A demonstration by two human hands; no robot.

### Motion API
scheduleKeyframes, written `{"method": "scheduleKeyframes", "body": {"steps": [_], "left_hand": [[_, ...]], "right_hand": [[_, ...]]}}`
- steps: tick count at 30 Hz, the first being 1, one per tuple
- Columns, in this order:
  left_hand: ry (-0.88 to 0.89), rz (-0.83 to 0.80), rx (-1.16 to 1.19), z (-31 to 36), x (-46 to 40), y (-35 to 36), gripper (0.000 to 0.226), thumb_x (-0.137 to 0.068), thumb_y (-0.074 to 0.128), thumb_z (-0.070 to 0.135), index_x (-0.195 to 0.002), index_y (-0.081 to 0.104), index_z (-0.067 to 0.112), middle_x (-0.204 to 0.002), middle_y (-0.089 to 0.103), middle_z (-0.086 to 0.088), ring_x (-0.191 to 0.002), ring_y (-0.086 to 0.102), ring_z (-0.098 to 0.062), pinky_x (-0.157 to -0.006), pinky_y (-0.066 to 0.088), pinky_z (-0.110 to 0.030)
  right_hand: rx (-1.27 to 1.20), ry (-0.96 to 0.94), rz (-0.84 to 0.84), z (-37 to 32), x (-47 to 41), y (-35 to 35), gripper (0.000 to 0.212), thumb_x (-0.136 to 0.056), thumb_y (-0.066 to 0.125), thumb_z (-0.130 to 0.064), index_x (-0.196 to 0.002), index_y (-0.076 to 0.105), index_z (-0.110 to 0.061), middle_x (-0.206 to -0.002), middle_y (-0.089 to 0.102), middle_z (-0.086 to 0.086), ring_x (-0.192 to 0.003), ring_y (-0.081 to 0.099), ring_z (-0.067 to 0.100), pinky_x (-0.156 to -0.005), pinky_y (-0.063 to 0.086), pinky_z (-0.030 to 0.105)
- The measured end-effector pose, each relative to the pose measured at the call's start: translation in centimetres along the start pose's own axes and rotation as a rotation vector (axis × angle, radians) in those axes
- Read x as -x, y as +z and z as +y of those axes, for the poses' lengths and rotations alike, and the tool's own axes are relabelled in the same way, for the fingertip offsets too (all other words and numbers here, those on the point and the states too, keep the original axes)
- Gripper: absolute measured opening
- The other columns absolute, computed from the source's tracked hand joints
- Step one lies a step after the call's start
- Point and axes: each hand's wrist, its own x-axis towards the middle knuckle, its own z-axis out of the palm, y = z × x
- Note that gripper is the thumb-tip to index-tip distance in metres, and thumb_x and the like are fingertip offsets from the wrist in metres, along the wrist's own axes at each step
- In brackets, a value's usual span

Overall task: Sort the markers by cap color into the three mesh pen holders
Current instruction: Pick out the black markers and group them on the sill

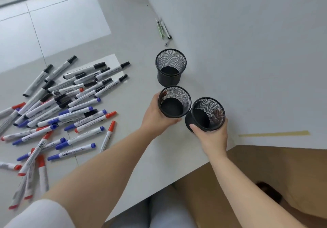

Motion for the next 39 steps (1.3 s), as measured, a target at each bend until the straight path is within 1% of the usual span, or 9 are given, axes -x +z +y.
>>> {"method": "scheduleKeyframes", "body": {"steps": [3, 5, 11, 14, 18, 24, 28, 34, 39], "left_hand": [[-0.008, 0.024, 0.038, 0.2, -0.2, 0.5, 0.089, -0.048, 0.083, 0.042, -0.123, 0.036, 0.042, -0.12, 0.053, 0.02, -0.105, 0.05, 0.012, -0.08, 0.035, 0.004], [-0.001, 0.017, 0.039, 0.2, -0.3, 0.5, 0.089, -0.05, 0.083, 0.04, -0.124, 0.035, 0.042, -0.121, 0.052, 0.021, -0.106, 0.049, 0.012, -0.079, 0.034, 0.006], [-0.117, -0.057, -0.086, -0.1, 1.7, -1.2, 0.097, -0.067, 0.081, 0.027, -0.143, 0.02, 0.029, -0.141, 0.039, 0.008, -0.125, 0.042, -0.008, -0.102, 0.037, -0.027], [-0.214, -0.076, -0.099, -0.6, 3.6, -4.3, 0.08, -0.078, 0.073, 0.03, -0.142, 0.025, 0.026, -0.135, 0.046, 0.002, -0.111, 0.053, -0.012, -0.095, 0.045, -0.03], [-0.229, -0.026, -0.156, -1.6, 7.4, -9.8, 0.046, -0.085, 0.063, 0.033, -0.128, 0.047, 0.025, -0.118, 0.059, 0.007, -0.101, 0.056, -0.005, -0.087, 0.046, -0.024], [-0.233, 0.173, -0.2, -5.0, 11.6, -20.2, 0.028, -0.088, 0.06, 0.027, -0.116, 0.057, 0.027, -0.101, 0.063, 0.014, -0.091, 0.06, -0.001, -0.079, 0.05, -0.021], [-0.225, 0.43, -0.226, -8.7, 13.5, -26.2, 0.02, -0.087, 0.059, 0.025, -0.105, 0.059, 0.033, -0.087, 0.059, 0.023, -0.084, 0.057, 0.005, -0.071, 0.044, -0.012], [-0.21, 0.723, -0.301, -12.6, 12.0, -34.4, 0.016, -0.087, 0.058, 0.024, -0.102, 0.063, 0.026, -0.083, 0.061, 0.015, -0.076, 0.057, -0.002, -0.071, 0.04, -0.016], [-0.153, 0.761, -0.335, -14.4, 8.7, -37.8, 0.021, -0.086, 0.058, 0.032, -0.106, 0.062, 0.026, -0.088, 0.06, 0.011, -0.08, 0.055, -0.006, -0.071, 0.038, -0.019]], "right_hand": [[0.009, -0.012, -0.014, 0.2, -0.6, 0.0, 0.075, -0.054, 0.086, -0.026, -0.116, 0.044, -0.032, -0.106, 0.055, -0.014, -0.096, 0.053, 0.006, -0.079, 0.036, 0.019], [0.028, -0.021, -0.013, 0.4, -1.0, 0.1, 0.076, -0.055, 0.086, -0.025, -0.119, 0.045, -0.027, -0.107, 0.055, -0.013, -0.097, 0.052, 0.006, -0.081, 0.037, 0.02], [0.18, 0.108, -0.027, 1.6, 0.6, 0.2, 0.048, -0.074, 0.072, -0.017, -0.115, 0.048, -0.007, -0.112, 0.058, 0.01, -0.098, 0.056, 0.027, -0.078, 0.04, 0.029], [0.265, 0.178, -0.135, 2.3, 3.1, 1.0, 0.038, -0.082, 0.06, -0.014, -0.119, 0.05, -0.009, -0.099, 0.063, 0.006, -0.089, 0.055, 0.026, -0.077, 0.039, 0.031], [0.336, 0.125, -0.39, 1.0, 6.9, 3.8, 0.016, -0.084, 0.053, -0.014, -0.097, 0.062, -0.016, -0.081, 0.062, -0.005, -0.081, 0.058, 0.02, -0.068, 0.039, 0.028], [0.285, -0.23, -0.573, -5.8, 9.1, 12.8, 0.014, -0.085, 0.053, -0.012, -0.083, 0.06, -0.025, -0.081, 0.066, -0.002, -0.081, 0.062, 0.017, -0.066, 0.04, 0.024], [0.252, -0.471, -0.608, -9.4, 9.8, 19.1, 0.015, -0.085, 0.054, -0.014, -0.08, 0.06, -0.027, -0.073, 0.061, -0.013, -0.07, 0.057, 0.003, -0.054, 0.039, 0.007], [0.269, -0.761, -0.661, -10.6, 10.9, 25.6, 0.015, -0.087, 0.055, -0.017, -0.079, 0.059, -0.03, -0.072, 0.061, -0.013, -0.07, 0.056, 0.003, -0.057, 0.039, 0.017], [0.483, -1.214, -0.631, -12.2, 10.9, 30.1, 0.012, -0.087, 0.058, -0.014, -0.096, 0.066, -0.015, -0.089, 0.061, -0.002, -0.089, 0.054, 0.015, -0.073, 0.038, 0.023]]}}
